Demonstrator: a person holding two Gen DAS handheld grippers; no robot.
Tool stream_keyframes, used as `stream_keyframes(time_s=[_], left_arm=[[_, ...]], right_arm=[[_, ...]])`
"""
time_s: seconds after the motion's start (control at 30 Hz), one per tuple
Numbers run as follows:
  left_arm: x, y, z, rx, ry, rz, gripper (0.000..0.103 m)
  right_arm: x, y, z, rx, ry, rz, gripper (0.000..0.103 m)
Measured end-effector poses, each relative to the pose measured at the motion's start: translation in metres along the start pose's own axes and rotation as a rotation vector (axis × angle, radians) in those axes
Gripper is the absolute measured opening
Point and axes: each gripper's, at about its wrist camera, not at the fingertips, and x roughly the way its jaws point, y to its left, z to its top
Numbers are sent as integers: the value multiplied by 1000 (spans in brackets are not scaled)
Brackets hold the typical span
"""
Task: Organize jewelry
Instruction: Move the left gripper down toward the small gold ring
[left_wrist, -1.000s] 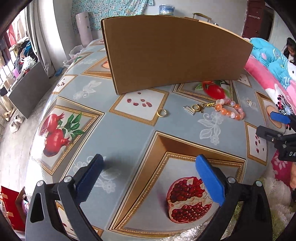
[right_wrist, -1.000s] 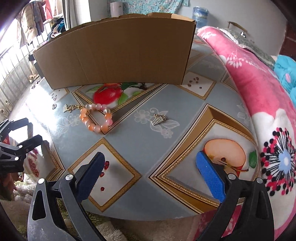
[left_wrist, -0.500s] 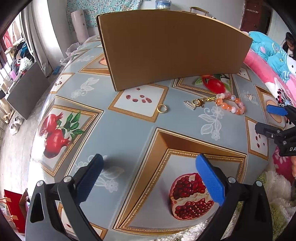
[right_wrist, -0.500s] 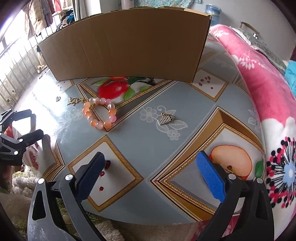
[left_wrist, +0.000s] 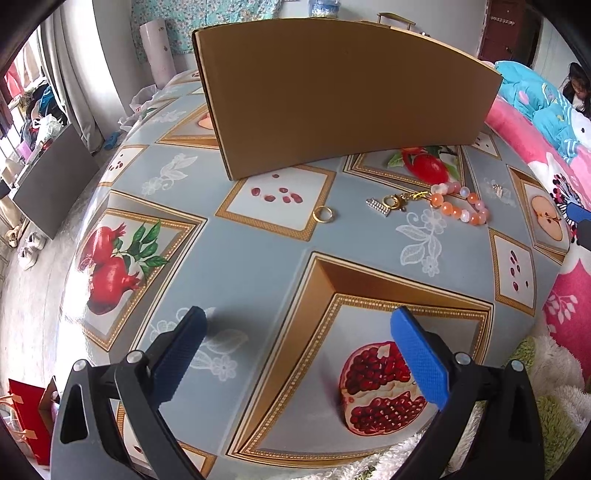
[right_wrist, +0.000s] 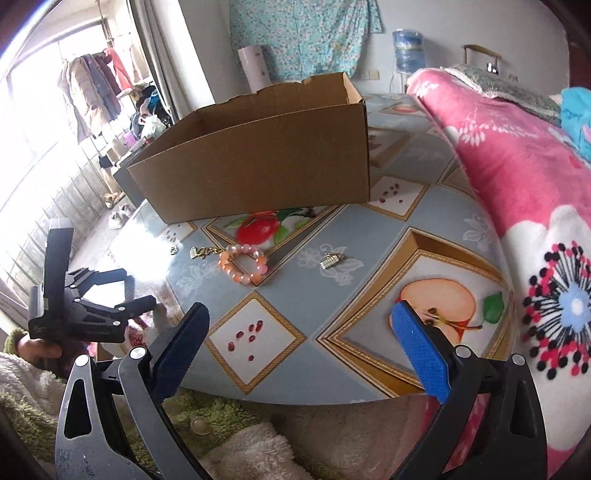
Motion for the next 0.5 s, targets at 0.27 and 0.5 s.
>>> stream_keyframes(time_s=[0.27, 0.5], left_arm=[[-5, 1, 0, -8, -1, 9, 98], [-24, -3, 13, 39, -133, 23, 86]], right_arm=[[26, 27, 23, -56, -8, 76, 86], [44, 32, 31, -58, 18, 113, 71]])
